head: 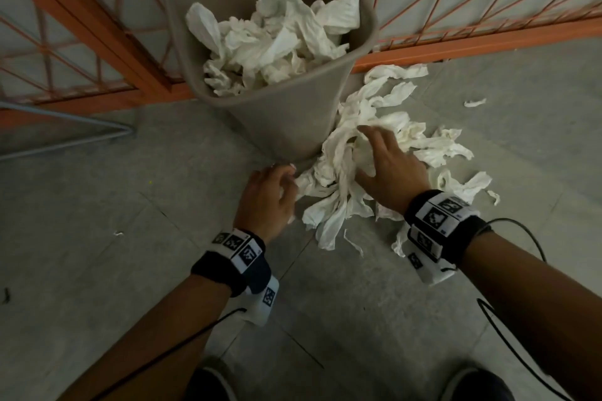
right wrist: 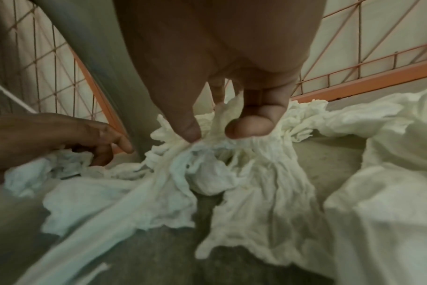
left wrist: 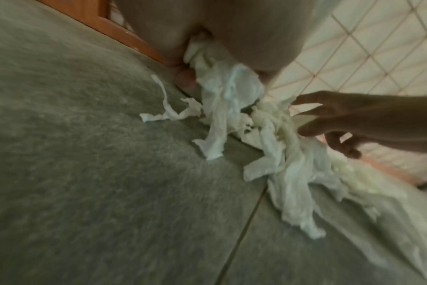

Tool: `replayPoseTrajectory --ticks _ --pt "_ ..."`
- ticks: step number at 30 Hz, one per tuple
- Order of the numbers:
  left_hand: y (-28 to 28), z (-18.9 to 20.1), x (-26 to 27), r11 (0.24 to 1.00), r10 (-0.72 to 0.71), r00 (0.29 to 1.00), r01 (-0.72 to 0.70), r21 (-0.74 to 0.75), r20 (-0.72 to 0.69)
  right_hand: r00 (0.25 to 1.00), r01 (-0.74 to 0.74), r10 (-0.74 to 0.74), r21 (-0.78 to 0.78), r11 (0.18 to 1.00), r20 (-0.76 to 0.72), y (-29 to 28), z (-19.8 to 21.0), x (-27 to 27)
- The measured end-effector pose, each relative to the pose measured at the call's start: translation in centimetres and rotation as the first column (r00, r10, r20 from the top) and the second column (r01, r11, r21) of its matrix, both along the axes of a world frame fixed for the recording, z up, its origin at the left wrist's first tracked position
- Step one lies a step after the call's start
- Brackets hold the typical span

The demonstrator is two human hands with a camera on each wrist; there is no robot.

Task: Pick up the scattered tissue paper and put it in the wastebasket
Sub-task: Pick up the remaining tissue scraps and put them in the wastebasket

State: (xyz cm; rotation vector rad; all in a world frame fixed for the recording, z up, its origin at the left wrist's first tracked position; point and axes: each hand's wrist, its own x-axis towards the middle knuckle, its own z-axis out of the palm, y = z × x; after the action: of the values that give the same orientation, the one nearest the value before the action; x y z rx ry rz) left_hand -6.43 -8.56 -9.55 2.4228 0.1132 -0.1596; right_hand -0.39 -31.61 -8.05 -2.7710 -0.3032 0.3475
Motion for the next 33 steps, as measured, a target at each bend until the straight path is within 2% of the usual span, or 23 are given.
replayPoseTrajectory --ticks 3,4,6,8,12,14,16,18,20,23,25,27,31,33 --pt "-0.5 -1.6 0.0 0.975 -0.120 0.971 0.155 0.157 -0.208 0.999 -0.027 0.022 -0.130 0.991 -0.044 -0.2 -0.5 0.0" --pt "-0.6 -2.0 -0.1 0.963 -0.150 0.964 0.192 0.187 -0.218 0.999 -0.029 0.023 -0.143 0.989 -0.042 -0.4 -0.6 0.0" --pt "-0.7 -2.2 -0.1 0.966 -0.170 0.976 0.193 0.169 -0.139 0.998 -0.019 0.012 -0.113 0.993 -0.059 -0.8 -0.6 -0.1" --pt "-0.8 -1.4 -0.2 0.989 -0.131 0.991 0.133 0.060 -0.038 0.998 0.024 -0.026 -0.023 0.999 -0.062 -1.2 -0.6 -0.3" --pt "-1.6 1.1 -0.1 0.993 0.069 0.995 -0.062 -0.098 0.074 0.977 0.212 -0.203 0.167 0.963 -0.065 -1.9 0.0 -0.6" --pt "-2.1 2.5 -0.1 0.980 0.099 0.989 -0.078 -0.183 0.109 0.967 0.253 -0.251 0.255 0.933 -0.044 -2.0 0.4 -0.5" --pt "-2.4 3.7 0.0 0.978 0.076 0.983 -0.041 -0.205 0.168 0.966 0.251 -0.258 0.355 0.900 -0.029 -2.1 0.6 -0.6" --pt "-2.9 4.6 0.3 0.983 0.064 0.962 -0.015 -0.182 0.266 0.961 0.263 -0.275 0.440 0.858 -0.039 -2.2 0.7 -0.6" --pt "-3.4 4.9 0.8 0.995 0.033 0.954 -0.002 -0.104 0.297 0.960 0.261 -0.276 0.516 0.815 -0.050 -2.3 0.9 -0.7" --pt "-4.3 3.8 1.4 0.997 -0.036 0.993 0.028 0.074 0.112 0.959 0.281 -0.245 0.584 0.762 -0.142 -2.5 1.5 -1.3" --pt "-5.1 2.4 1.6 0.979 -0.122 0.991 0.129 0.157 -0.051 0.942 0.328 -0.218 0.553 0.766 -0.257 -2.5 1.6 -1.9" --pt "-5.9 1.1 1.6 0.958 -0.187 0.969 0.216 0.187 -0.162 0.931 0.320 -0.182 0.470 0.823 -0.315 -2.5 1.4 -2.4" --pt "-5.9 -0.1 2.1 0.938 -0.200 0.969 0.232 0.257 -0.147 0.946 0.093 -0.010 0.243 0.966 -0.325 -2.3 0.3 -3.7" --pt "-5.6 0.3 2.0 0.957 -0.157 0.979 0.182 0.224 -0.127 0.943 -0.021 0.054 0.102 0.995 -0.328 -2.2 -0.6 -4.5"
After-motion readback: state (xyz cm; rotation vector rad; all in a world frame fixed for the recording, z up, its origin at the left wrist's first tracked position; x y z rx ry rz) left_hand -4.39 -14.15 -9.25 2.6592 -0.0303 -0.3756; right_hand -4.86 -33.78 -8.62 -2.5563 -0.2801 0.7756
